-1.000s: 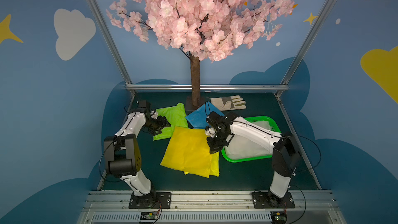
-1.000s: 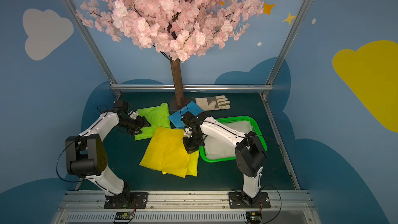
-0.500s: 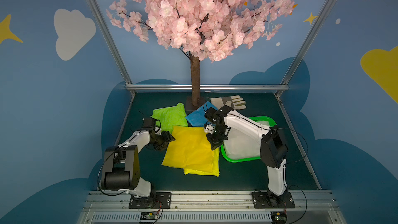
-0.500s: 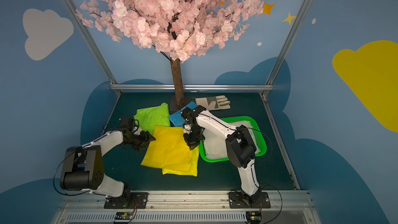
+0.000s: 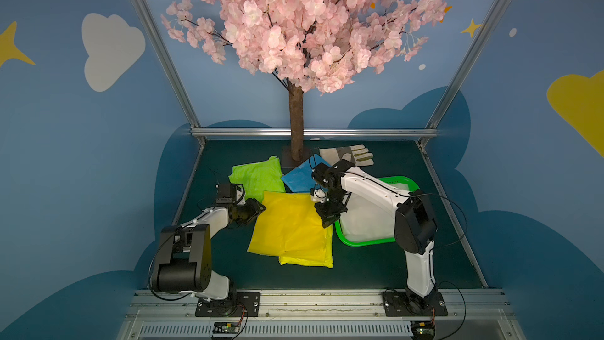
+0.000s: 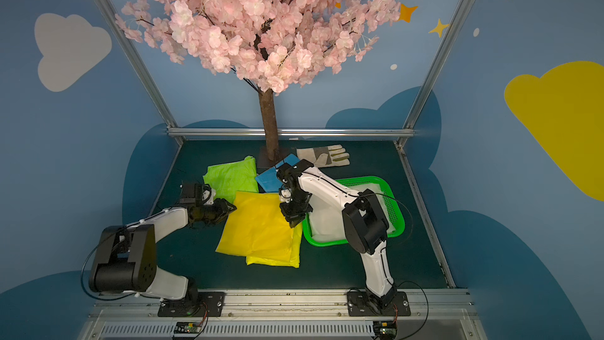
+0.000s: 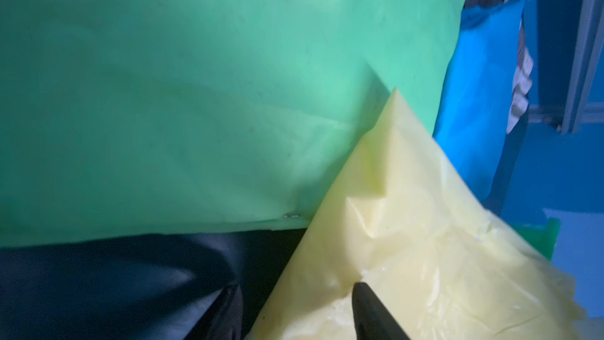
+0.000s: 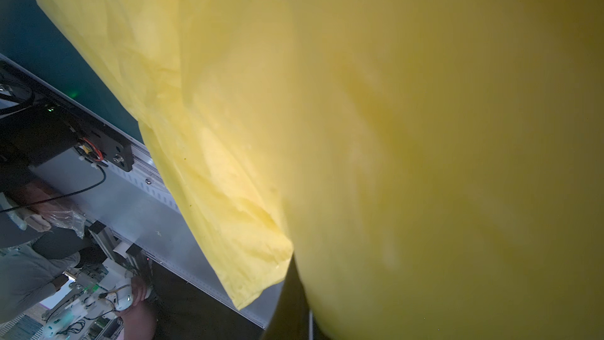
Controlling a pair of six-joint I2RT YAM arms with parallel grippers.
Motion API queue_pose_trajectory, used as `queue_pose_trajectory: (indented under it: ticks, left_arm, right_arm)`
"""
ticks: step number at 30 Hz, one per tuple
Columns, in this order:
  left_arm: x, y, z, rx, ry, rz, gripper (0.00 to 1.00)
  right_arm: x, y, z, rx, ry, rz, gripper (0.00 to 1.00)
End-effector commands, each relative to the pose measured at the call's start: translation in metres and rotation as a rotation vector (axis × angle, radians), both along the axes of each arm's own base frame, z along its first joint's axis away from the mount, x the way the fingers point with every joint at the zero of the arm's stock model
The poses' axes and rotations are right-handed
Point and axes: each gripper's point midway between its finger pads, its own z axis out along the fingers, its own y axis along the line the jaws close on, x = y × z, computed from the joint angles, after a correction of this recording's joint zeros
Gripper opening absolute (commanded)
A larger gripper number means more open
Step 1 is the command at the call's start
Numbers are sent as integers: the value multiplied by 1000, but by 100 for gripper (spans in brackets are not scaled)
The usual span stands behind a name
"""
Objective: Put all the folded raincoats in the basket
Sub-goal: Pick up the raincoat from the center of the board.
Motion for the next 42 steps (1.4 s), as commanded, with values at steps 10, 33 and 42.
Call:
queue_pose_trajectory:
  ticks: [10, 33, 42]
  left_arm:
    - [-18, -5, -2, -12, -15, -11, 54]
    - [-35, 1, 16, -10, 12, 61, 14]
    - [-53, -1, 86, -45, 48, 134, 2]
  right_arm:
    - [2, -4, -2, -29, 14, 4, 0]
    - [8, 6, 20, 34, -14, -17, 0]
    - [25, -15, 78, 109, -97, -56, 0]
